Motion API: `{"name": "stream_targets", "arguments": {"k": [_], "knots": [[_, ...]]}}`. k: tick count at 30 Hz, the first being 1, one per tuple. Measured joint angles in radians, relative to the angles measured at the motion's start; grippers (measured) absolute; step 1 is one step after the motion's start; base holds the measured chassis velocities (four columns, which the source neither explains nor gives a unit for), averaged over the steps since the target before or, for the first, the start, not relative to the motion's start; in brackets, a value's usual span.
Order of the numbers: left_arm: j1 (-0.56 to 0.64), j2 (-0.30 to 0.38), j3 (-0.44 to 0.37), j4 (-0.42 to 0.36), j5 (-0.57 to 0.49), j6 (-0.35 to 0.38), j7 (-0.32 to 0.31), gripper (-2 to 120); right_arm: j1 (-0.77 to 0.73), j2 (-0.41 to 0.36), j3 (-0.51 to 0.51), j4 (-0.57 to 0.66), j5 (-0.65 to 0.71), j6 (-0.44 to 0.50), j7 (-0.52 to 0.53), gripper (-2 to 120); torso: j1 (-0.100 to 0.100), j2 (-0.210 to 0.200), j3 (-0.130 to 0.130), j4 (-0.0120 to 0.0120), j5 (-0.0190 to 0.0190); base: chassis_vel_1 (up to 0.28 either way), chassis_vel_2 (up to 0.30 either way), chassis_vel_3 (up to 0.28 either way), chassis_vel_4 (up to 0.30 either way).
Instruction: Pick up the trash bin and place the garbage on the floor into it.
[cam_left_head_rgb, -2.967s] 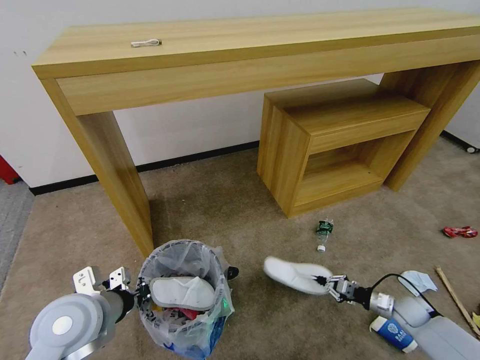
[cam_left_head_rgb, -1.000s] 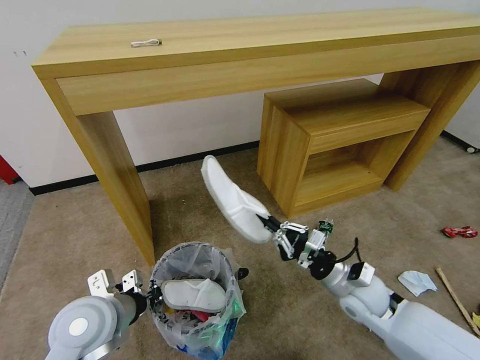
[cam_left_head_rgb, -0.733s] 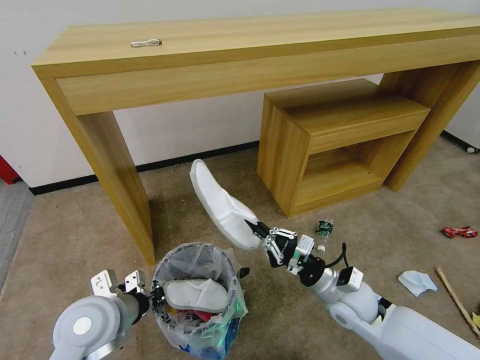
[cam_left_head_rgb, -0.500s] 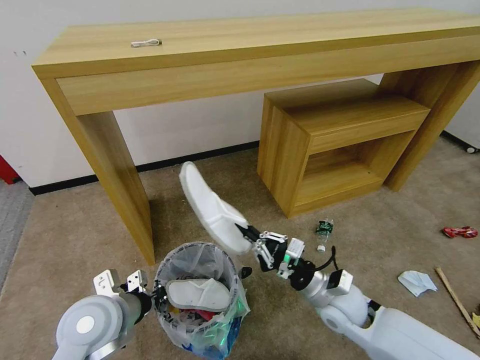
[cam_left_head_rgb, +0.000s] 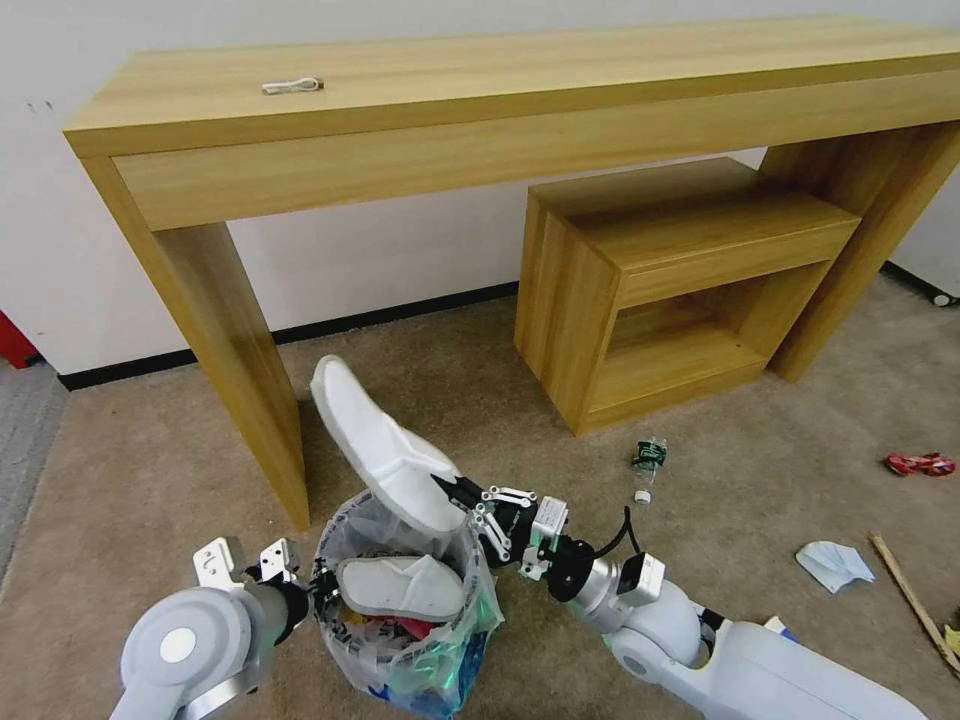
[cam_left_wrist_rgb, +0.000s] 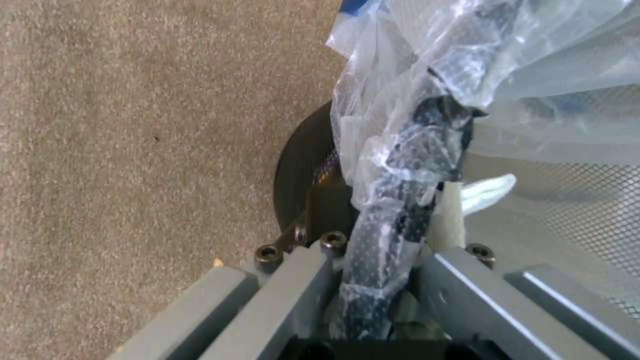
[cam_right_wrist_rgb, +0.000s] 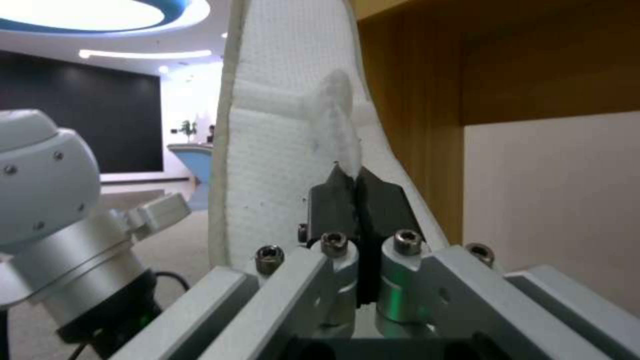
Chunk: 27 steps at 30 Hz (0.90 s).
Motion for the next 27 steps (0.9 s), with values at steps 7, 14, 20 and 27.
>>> {"name": "stream_targets", "arguments": {"k": [7, 14, 20, 27], "knots": [[0.000, 0.001, -0.005, -0.004, -0.004, 0.000, 0.000, 0, 0.015, 0.020, -0.047, -0.028, -0.008, 0.007, 0.000, 0, 0.000, 0.000, 0.000, 0.0000, 0.0000, 0.000, 0.000, 0.000, 0.000], [0.000, 0.001, -0.009, -0.008, -0.006, 0.000, 0.001, 0, 0.032, 0.041, -0.082, -0.051, -0.017, 0.013, 0.000, 0, 0.000, 0.000, 0.000, 0.0000, 0.0000, 0.000, 0.000, 0.000, 0.000], [0.000, 0.003, -0.014, -0.017, -0.012, 0.000, 0.001, 0, 0.060, 0.062, -0.116, -0.084, -0.020, 0.017, 0.000, 0, 0.000, 0.000, 0.000, 0.0000, 0.0000, 0.000, 0.000, 0.000, 0.000], [0.002, 0.003, -0.020, -0.021, -0.015, 0.000, 0.001, 0, 0.093, 0.093, -0.159, -0.110, -0.020, 0.020, 0.003, 0, 0.000, 0.000, 0.000, 0.0000, 0.0000, 0.000, 0.000, 0.000, 0.000]]}}
